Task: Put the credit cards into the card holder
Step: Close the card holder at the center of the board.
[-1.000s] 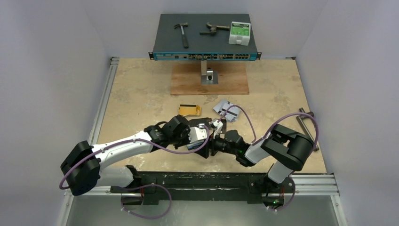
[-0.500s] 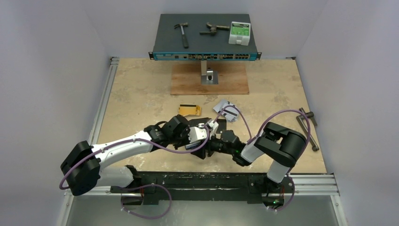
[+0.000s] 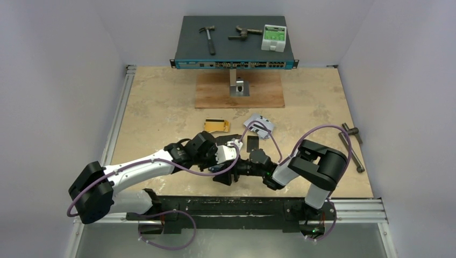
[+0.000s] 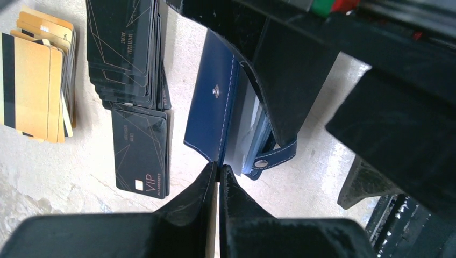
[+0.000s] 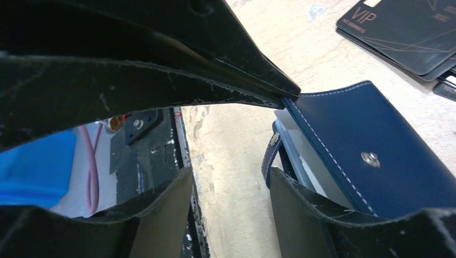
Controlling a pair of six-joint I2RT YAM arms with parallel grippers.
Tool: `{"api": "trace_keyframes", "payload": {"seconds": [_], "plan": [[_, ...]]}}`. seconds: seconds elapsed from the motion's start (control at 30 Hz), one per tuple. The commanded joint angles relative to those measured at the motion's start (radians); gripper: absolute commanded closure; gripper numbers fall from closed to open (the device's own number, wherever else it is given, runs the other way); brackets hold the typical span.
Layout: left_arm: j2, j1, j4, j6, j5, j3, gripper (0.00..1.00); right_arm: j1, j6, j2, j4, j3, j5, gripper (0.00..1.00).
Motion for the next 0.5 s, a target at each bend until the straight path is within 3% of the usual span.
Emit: {"api": "trace_keyframes", "payload": {"seconds": [0.0, 0.33, 0.47], "plan": [[-0.019, 0.004, -0.008, -0.022, 0.014, 0.046, 1.0, 0.02, -0.036, -0.048, 0.052, 0.039, -0.106, 0.46], [-0.03, 0.005, -0.011, -0.015, 0.005, 0.047, 1.0, 0.061, -0.042, -0.162, -0.089, -0.054, -0.148, 0.52], [-0.033, 0.01, -0.008, -0.013, 0.008, 0.049, 1.0, 0.064, -0.069, -0.233, -0.23, -0.057, -0.141, 0.52]]}}
